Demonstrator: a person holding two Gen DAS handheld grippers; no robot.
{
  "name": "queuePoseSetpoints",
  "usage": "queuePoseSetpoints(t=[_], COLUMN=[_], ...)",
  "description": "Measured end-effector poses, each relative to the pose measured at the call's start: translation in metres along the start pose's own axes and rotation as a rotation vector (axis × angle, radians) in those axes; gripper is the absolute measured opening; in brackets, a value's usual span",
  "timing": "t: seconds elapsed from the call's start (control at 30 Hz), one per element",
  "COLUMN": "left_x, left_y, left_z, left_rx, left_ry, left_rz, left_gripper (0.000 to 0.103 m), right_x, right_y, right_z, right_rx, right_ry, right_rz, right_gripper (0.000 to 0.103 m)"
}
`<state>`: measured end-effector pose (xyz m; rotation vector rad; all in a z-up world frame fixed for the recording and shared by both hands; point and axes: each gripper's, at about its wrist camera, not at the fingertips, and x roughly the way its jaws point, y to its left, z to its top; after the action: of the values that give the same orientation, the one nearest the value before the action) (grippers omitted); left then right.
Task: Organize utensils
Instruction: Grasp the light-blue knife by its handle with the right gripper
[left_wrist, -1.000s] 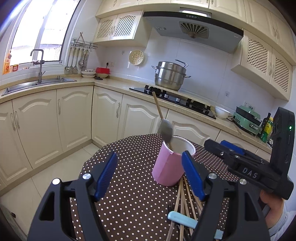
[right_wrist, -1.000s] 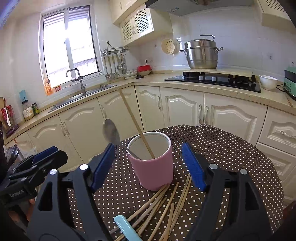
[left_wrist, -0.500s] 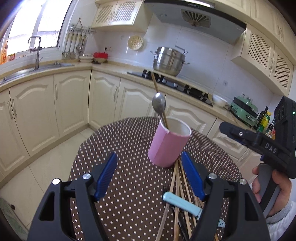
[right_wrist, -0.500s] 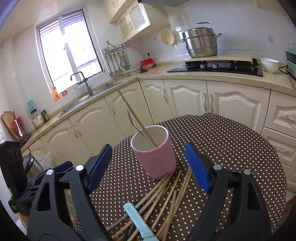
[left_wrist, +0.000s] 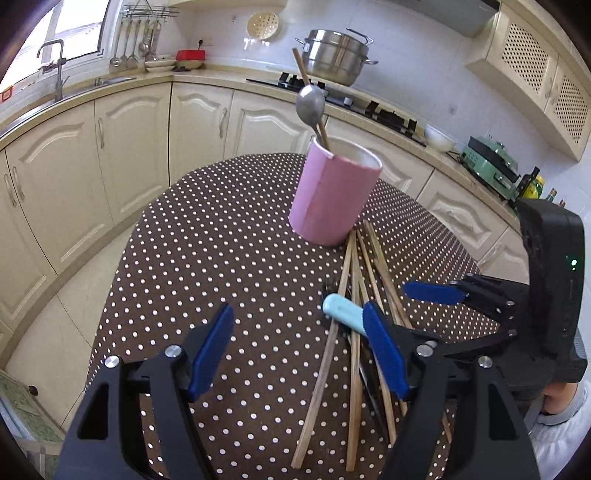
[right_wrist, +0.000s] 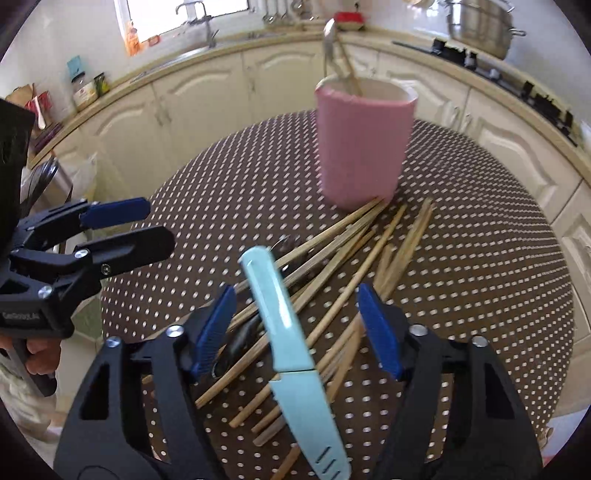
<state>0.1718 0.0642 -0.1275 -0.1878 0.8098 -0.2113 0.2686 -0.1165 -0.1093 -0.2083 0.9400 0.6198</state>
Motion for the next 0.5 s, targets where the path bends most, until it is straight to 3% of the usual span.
queuePoseSetpoints(t=[0.1,0.13,0.23,0.5], left_x=[0.002,0.002,0.007,0.031], left_y=[-0.003,-0.003,-0.003,-0.012], left_z=[-0.002,-0.003,-0.003,0.006], left_rx=[0.017,0.021,0.028,0.085], left_ry=[0.012,0.016,0.033,0.080], left_rz=[0.003,0.001,-0.002,0.014], left_gripper=[0.071,0.071,0.071,0.071], right_x=[0.012,0.016,0.018,-0.008], right_y=[0.006,0.008,0.006,-0.027], right_z=[-0.002,-0.003,-0.005,-0.011], right_rx=[-0.038,-0.045,-0.039,0.044], right_ry=[0.038,0.048,0.048,-0.049], right_rz=[-0.010,-0.013,-0.004,-0.005], right_gripper=[0.053,0.040,0.025,0.021])
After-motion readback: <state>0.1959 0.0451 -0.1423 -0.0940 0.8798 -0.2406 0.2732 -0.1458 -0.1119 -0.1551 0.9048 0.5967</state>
